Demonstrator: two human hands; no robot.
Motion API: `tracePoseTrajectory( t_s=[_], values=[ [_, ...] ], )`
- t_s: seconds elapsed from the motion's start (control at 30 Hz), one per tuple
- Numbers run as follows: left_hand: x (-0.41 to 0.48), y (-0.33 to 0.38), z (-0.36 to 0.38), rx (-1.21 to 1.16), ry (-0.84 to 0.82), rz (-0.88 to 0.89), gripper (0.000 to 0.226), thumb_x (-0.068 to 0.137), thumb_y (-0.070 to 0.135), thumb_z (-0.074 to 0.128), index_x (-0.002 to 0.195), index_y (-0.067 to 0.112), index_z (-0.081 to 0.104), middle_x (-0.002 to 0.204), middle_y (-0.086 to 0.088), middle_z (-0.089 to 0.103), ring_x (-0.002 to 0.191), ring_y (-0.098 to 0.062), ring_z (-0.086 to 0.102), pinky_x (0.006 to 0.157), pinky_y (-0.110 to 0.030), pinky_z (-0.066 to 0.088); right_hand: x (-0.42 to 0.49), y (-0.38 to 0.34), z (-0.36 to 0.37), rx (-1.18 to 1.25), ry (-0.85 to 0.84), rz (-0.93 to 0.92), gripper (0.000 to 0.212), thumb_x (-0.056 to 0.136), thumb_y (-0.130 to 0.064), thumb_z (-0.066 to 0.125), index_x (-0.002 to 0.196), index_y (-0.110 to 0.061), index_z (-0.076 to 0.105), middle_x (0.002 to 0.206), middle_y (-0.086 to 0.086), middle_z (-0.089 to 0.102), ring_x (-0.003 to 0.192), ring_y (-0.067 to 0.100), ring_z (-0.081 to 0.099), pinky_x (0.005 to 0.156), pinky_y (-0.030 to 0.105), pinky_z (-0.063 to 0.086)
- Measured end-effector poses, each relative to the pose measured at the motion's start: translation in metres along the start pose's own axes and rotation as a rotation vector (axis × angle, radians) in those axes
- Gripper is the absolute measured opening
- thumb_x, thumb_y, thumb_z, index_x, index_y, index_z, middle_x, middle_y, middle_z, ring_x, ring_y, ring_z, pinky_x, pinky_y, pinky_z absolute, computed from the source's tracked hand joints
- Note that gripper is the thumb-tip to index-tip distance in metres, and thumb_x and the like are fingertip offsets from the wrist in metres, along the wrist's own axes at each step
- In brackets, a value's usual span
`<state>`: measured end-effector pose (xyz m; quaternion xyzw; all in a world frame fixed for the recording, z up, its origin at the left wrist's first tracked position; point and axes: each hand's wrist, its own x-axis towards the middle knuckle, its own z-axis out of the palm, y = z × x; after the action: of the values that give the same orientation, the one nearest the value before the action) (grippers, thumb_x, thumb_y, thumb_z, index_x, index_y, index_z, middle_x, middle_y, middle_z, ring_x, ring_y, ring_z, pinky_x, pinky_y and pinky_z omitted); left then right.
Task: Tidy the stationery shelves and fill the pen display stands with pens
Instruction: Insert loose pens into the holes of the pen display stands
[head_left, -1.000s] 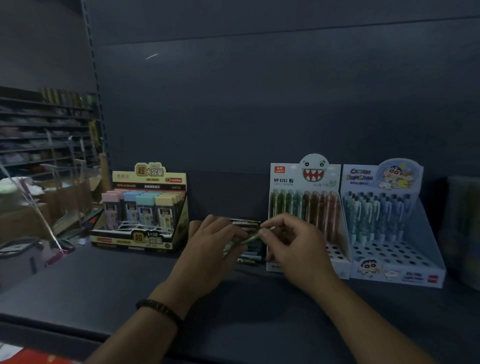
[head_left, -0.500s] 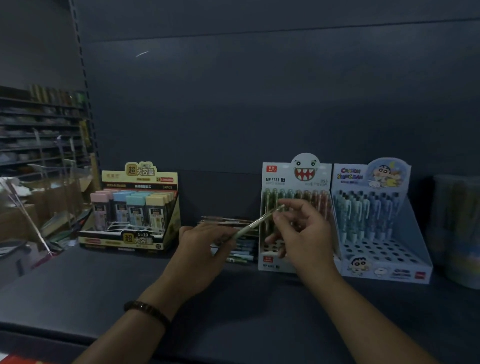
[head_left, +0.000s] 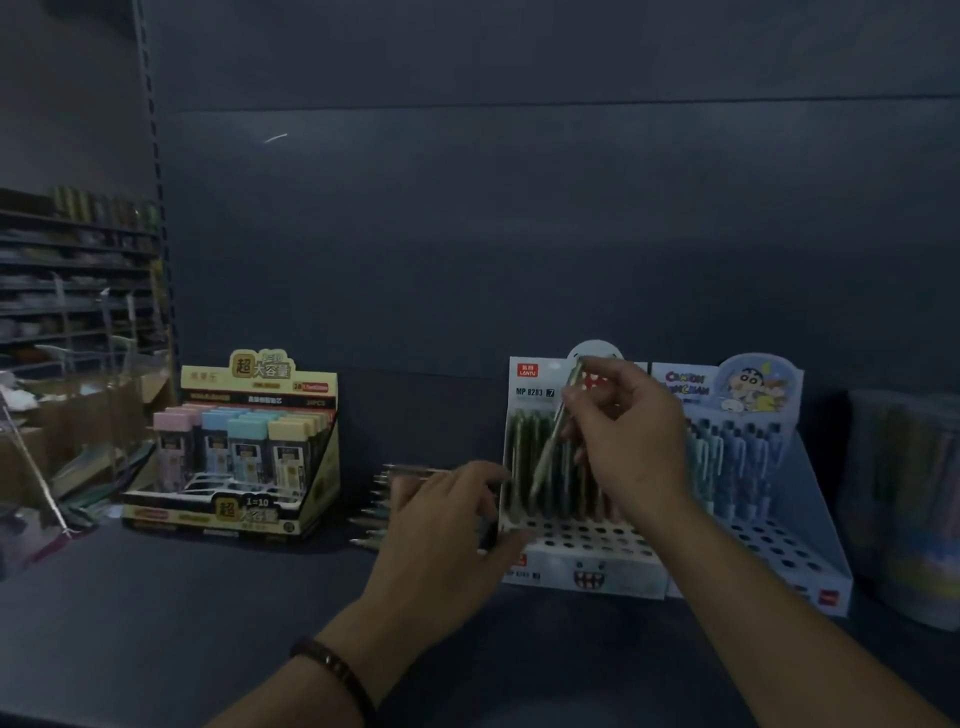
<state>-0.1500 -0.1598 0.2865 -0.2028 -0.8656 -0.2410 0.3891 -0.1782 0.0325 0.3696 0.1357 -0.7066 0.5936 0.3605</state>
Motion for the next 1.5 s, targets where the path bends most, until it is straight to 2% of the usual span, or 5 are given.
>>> tracePoseTrajectory(
  t_s=[0.17, 0.57, 1.07, 1.27, 1.5],
  values=[
    [-0.008, -0.005, 0.005, 0.067, -0.072, 0.035, 0.021, 0.088, 0.06, 0.065, 0.105, 0.049, 0.068, 0.1, 0.028, 0.055, 0.104, 0.001, 0.053, 0.096, -0.037, 0.035, -0.009, 0.03, 0.0, -0.174, -0.05, -0.212, 0.035, 0.098, -0.02, 0.073, 0.128, -0.037, 0.067, 0.08, -0.009, 0.068, 0.075, 0.007, 0.068, 0.072, 0.034, 0.061],
    [-0.01, -0.015, 0.007, 0.043, -0.15, -0.026, 0.033, 0.082, 0.076, 0.056, 0.106, 0.058, 0.07, 0.099, 0.032, 0.06, 0.103, 0.008, 0.054, 0.094, -0.034, 0.033, -0.013, 0.046, 0.003, -0.26, -0.171, -0.192, 0.032, 0.097, -0.027, 0.073, 0.126, -0.04, 0.066, 0.079, -0.012, 0.068, 0.074, 0.006, 0.069, 0.072, 0.044, 0.062],
    [-0.009, -0.047, -0.007, -0.125, -0.136, -0.072, 0.041, 0.08, 0.018, 0.071, 0.107, 0.049, 0.072, 0.107, 0.022, 0.067, 0.097, 0.0, 0.066, 0.082, -0.044, 0.057, -0.025, 0.035, -0.007, -0.491, -0.369, -0.175, 0.057, 0.097, -0.013, 0.058, 0.142, -0.047, 0.056, 0.062, -0.007, 0.056, 0.058, 0.017, 0.059, 0.058, 0.034, 0.055],
    [-0.013, -0.057, -0.015, 0.087, -0.193, -0.246, 0.04, 0.082, 0.031, 0.079, 0.105, 0.061, 0.065, 0.121, 0.035, 0.057, 0.118, -0.01, 0.055, 0.089, -0.041, 0.035, -0.026, 0.04, -0.01, -0.457, -0.367, -0.148, 0.059, 0.099, -0.015, 0.059, 0.145, -0.052, 0.051, 0.06, -0.004, 0.055, 0.057, 0.022, 0.06, 0.059, 0.04, 0.059],
    [-0.016, -0.053, -0.015, 0.189, -0.261, -0.283, 0.022, 0.088, 0.041, 0.075, 0.105, 0.054, 0.071, 0.117, 0.028, 0.057, 0.113, -0.014, 0.046, 0.082, -0.036, 0.024, -0.029, 0.037, -0.009, -0.379, -0.257, -0.162, 0.047, 0.1, -0.018, 0.064, 0.142, -0.037, 0.057, 0.069, -0.006, 0.058, 0.062, 0.011, 0.059, 0.061, 0.033, 0.056]
  ],
)
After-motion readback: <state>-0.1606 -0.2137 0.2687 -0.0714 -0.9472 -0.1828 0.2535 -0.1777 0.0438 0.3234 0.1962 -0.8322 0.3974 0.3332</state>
